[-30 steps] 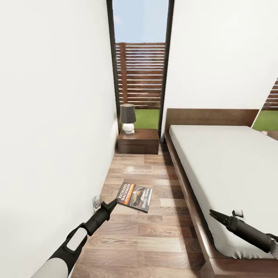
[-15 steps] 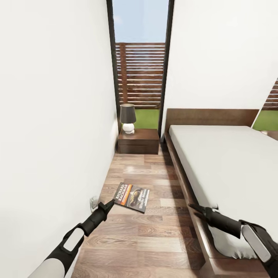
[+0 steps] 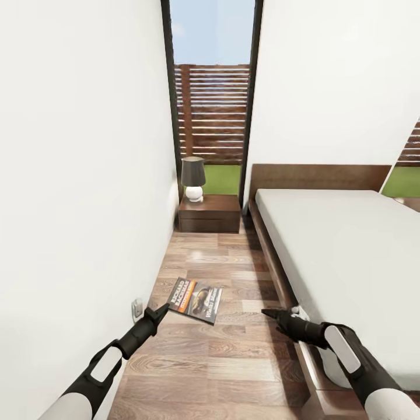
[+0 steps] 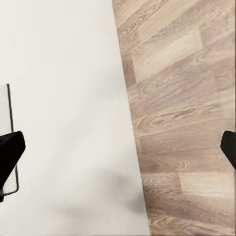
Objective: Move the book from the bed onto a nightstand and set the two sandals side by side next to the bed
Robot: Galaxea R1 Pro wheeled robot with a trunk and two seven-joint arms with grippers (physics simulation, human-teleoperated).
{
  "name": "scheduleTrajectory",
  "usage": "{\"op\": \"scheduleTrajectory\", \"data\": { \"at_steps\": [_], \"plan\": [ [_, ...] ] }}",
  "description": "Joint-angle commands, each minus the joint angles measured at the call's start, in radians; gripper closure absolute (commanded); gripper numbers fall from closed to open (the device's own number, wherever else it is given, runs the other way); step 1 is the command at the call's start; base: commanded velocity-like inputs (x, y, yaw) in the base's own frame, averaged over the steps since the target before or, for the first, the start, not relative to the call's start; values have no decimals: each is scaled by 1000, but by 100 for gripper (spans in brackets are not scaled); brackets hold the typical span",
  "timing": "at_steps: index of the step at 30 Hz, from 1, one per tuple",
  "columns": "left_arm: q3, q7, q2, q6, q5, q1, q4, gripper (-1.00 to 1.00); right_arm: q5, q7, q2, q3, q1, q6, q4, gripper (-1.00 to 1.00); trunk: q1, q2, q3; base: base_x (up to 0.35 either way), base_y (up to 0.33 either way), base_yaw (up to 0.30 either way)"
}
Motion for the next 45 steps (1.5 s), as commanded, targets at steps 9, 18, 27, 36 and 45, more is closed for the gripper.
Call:
{"op": "scheduleTrajectory", "data": {
  "at_steps": [9,18,27,36,45],
  "plan": [
    [2,-2,-2,9,8,4,-1,100,9,-94,68,0,-12,-8,88,-100,0,-1,-1,0,0,0],
    [0,-2,-14,3,9,4,-10,100,116,-104,66,-1,-13,-117,214,-100,0,-1,-1,0,0,0],
    [-9,-3,-15,2,9,4,-10,100,238,-93,67,2,-13,-233,326,-100,0,-1,-1,0,0,0],
    [-11,-2,-15,2,9,4,-10,100,293,-90,65,-3,-13,-304,421,-100,0,-1,-1,0,0,0],
    [-12,-1,-15,1,9,4,-10,100,399,-69,64,-6,-13,-466,584,-100,0,-1,-1,0,0,0]
  ]
}}
